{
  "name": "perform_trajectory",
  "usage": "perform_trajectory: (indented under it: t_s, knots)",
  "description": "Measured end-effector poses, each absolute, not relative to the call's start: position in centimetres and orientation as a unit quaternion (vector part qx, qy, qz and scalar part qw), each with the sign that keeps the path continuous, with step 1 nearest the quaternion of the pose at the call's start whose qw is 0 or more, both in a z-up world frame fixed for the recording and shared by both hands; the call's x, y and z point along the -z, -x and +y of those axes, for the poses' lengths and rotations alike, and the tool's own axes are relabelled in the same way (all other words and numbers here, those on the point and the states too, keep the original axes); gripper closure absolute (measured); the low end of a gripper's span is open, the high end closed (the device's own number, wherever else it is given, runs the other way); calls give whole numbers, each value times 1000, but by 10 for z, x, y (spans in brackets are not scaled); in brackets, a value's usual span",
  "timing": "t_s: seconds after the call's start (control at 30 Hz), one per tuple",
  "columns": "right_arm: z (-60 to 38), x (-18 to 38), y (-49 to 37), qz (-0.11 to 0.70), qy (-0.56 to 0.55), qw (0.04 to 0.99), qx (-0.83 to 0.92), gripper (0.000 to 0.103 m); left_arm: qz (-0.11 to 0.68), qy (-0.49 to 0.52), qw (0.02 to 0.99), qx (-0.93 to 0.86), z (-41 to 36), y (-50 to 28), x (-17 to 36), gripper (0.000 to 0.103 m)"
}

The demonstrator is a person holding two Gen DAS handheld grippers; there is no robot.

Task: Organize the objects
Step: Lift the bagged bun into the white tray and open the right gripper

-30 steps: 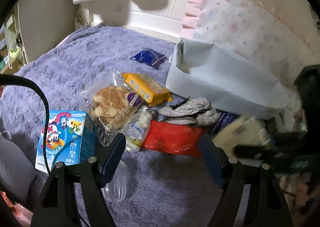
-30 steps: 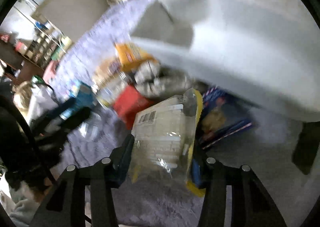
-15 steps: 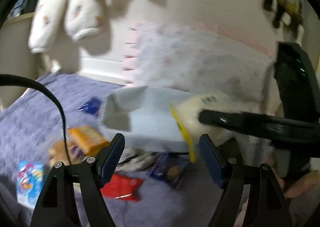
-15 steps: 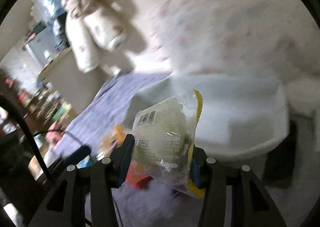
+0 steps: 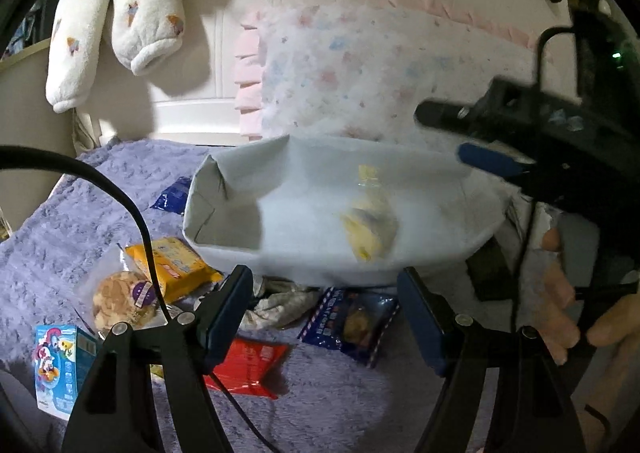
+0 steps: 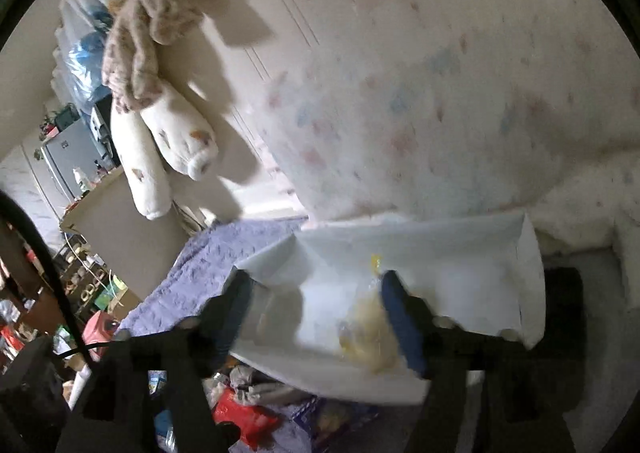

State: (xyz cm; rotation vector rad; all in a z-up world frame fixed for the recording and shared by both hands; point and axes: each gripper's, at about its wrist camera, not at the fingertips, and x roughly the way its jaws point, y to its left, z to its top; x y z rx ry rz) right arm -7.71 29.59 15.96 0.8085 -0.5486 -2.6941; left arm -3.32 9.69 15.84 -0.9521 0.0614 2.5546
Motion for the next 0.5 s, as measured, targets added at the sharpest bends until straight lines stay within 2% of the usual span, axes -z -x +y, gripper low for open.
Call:
perform_trajectory:
  t_s: [0.1, 0.27, 0.5]
  knots:
    - [291, -167, 73, -170, -293, 126, 932, 30, 24, 343, 201, -917, 96, 32, -158, 29]
    - [288, -160, 79, -202, -390, 158, 884, 30, 26, 347, 192, -918, 93, 33, -155, 29]
    - [249, -151, 72, -102, -474, 230, 844, 30, -3, 355, 170, -919, 68, 36, -152, 29]
